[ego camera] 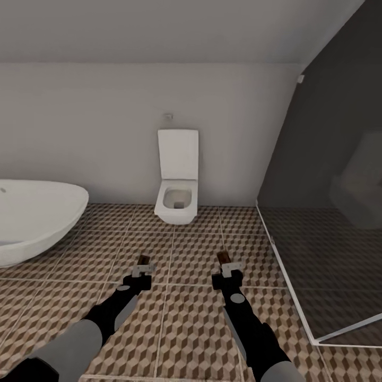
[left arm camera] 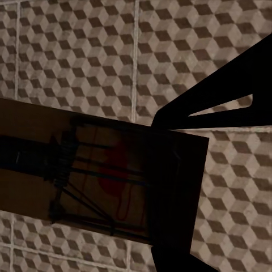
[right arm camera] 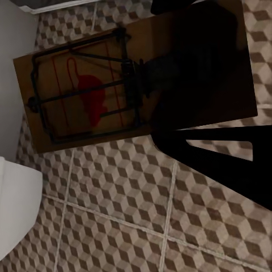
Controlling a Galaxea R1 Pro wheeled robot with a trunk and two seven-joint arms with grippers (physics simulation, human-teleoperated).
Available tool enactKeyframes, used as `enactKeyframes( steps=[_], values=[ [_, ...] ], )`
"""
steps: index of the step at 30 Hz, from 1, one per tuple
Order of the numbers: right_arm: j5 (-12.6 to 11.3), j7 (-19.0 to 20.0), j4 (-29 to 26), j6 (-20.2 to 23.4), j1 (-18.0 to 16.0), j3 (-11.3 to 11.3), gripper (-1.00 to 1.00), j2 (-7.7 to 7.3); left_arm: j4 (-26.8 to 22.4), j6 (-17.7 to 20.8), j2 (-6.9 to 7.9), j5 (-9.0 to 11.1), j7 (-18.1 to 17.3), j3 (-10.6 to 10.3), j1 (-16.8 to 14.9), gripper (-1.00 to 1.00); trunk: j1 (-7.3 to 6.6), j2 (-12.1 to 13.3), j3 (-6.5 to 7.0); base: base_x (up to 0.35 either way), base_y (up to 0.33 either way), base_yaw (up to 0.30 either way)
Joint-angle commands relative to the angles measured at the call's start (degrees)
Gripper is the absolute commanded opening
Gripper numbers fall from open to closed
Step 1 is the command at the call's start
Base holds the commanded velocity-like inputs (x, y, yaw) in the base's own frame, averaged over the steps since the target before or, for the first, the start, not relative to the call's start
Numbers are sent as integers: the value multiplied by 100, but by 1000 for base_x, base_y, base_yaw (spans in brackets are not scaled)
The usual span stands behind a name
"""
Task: Take the four mousetraps from the cabinet in the bathroom and place them on the bathroom floor. Make sure all four end up on the same floor surface, and ensure that at least two of them are either under or directly next to the same bathroom sink.
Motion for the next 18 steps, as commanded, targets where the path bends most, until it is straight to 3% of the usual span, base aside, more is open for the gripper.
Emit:
enactKeyframes(
  steps=[1,18],
  values=[
    [58,-27,-8,54,-3,11,-100,0,-18,33,8,23,58,-50,-3,-100,23,-45,-33,0,0,0],
    [58,-27,-8,54,-3,19,-100,0,-18,33,8,23,58,-50,-3,-100,396,-727,-491,0,0,0]
  ],
)
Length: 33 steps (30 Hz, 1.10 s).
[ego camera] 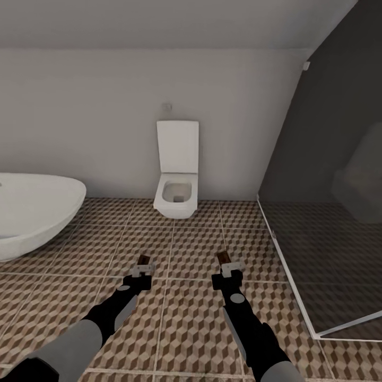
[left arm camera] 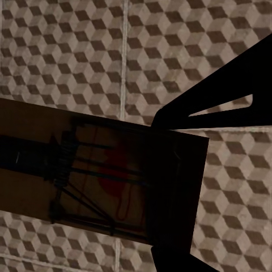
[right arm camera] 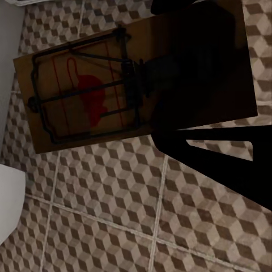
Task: Take the four mousetraps from the cabinet in the bathroom and place them on the bathroom floor. Make sure all four end up on the same floor surface, and ensure that at least two of them are either under or directly next to the same bathroom sink.
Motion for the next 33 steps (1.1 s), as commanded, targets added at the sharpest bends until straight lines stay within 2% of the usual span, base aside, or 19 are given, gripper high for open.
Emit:
enactKeyframes(
  steps=[1,33],
  values=[
    [58,-27,-8,54,-3,11,-100,0,-18,31,8,22,58,-50,-3,-100,22,-45,-32,0,0,0],
    [58,-27,-8,48,-3,13,-100,0,-18,28,0,22,58,-75,-3,-100,725,-1328,-894,0,0,0]
  ],
)
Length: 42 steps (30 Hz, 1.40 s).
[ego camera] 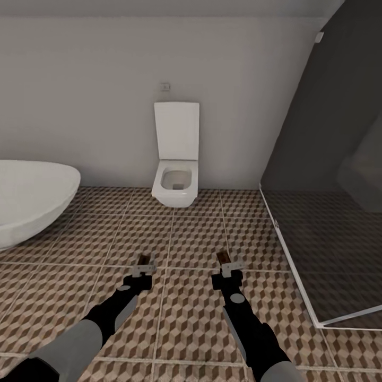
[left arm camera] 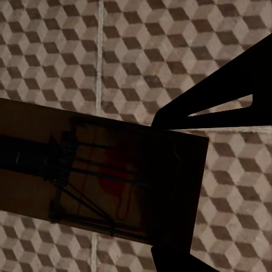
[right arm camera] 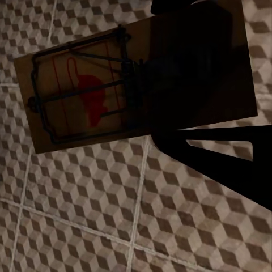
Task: Take the four mousetraps from the cabinet in the bathroom and place them on the bathroom floor. Make sure all four end up on the same floor surface, and ensure that at least two of them are either under or directly next to the same bathroom sink.
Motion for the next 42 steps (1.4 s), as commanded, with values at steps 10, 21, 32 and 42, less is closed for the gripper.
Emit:
enactKeyframes(
  steps=[10,21,32,42],
  values=[
    [58,-27,-8,52,-2,16,-100,0,-18,32,-29,22,54,-91,-3,-100,220,-405,-274,0,0,0],
    [58,-27,-8,54,-2,15,-100,0,-18,33,-37,22,52,-95,-3,-100,461,-846,-571,0,0,0],
    [58,-27,-8,54,-2,17,-100,0,-18,31,-37,22,54,-95,-3,-100,703,-1287,-867,0,0,0],
    [58,-27,-8,55,-2,17,-100,0,-18,35,-37,22,55,-95,-3,-100,923,-1688,-1136,0,0,0]
  ],
)
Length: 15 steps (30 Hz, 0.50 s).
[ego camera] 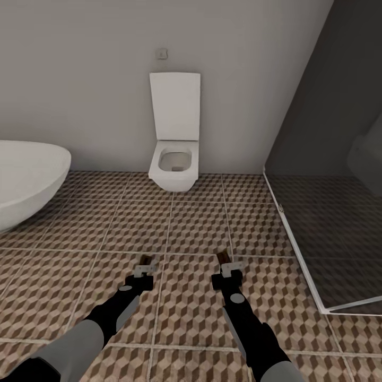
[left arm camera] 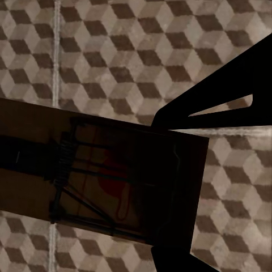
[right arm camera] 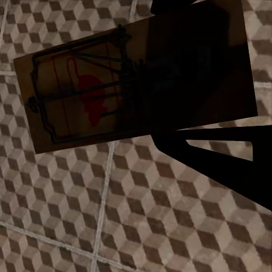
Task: Take the four mousetraps from the cabinet in the bathroom and place them on the bathroom floor. Make sure all four end up on the same floor surface, and ensure that at least two of them are either under or directly next to the same bathroom sink.
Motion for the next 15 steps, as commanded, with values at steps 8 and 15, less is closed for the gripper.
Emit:
enactKeyframes(
  steps=[8,15],
  values=[
    [58,-27,-8,51,-2,11,-100,0,-18,30,8,22,59,-50,-2,-100,176,-324,-220,0,0,0],
    [58,-27,-8,51,-2,11,-100,0,-21,26,8,22,55,-50,-2,-100,242,-445,-337,0,0,0]
  ],
)
